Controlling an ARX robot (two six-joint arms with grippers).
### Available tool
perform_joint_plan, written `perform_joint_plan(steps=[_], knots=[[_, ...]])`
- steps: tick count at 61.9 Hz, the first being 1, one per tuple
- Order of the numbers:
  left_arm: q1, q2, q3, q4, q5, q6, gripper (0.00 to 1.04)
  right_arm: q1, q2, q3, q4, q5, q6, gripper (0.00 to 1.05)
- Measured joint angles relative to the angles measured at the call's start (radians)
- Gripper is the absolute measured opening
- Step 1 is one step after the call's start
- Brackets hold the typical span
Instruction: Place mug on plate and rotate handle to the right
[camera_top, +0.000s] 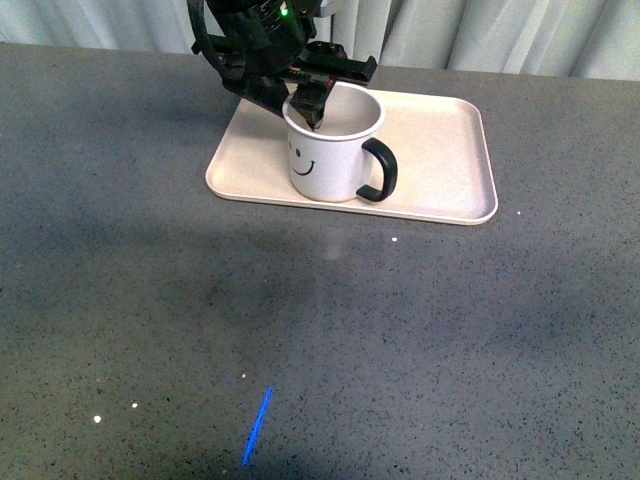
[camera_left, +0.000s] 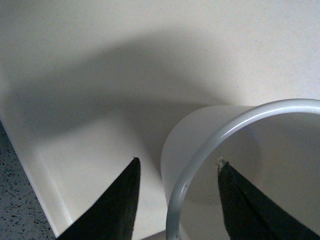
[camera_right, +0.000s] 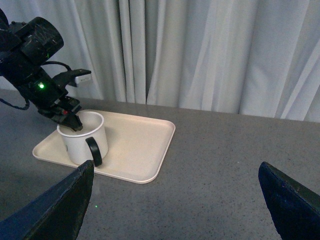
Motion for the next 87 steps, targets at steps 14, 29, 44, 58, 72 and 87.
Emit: perform_joint_plan(steps=[14,29,44,58,72,87], knots=[[0.021,-0.086,-0.095,0.089,0.023,-0.003,0.87,0.000,0.000,0.000,0.000,0.000,0.000,0.96],[0.104,-0.345,-0.319,0.282,0.050,-0.070,0.95,0.000,0.000,0.000,0.000,0.000,0.000,0.96],[0.190,-0.741,-0.978,1.194,-0.323,-0.100,0.66,0.000,0.000,0.000,0.000,-0.001,0.000,0.96],[0.285,-1.115,-1.511,1.500,-0.277,-0.100,0.23,0.000,0.000,0.000,0.000,-0.001,0.000,0.96],[0.312,-1.249,-1.714,1.526,-0.236,-0.098,0.01,0.000,0.000,0.000,0.000,0.000,0.000,0.96],[0.393,-1.409,-1.851,1.500,-0.169,-0.097,0.01,0.000,0.000,0.000,0.000,0.000,0.000,0.96]])
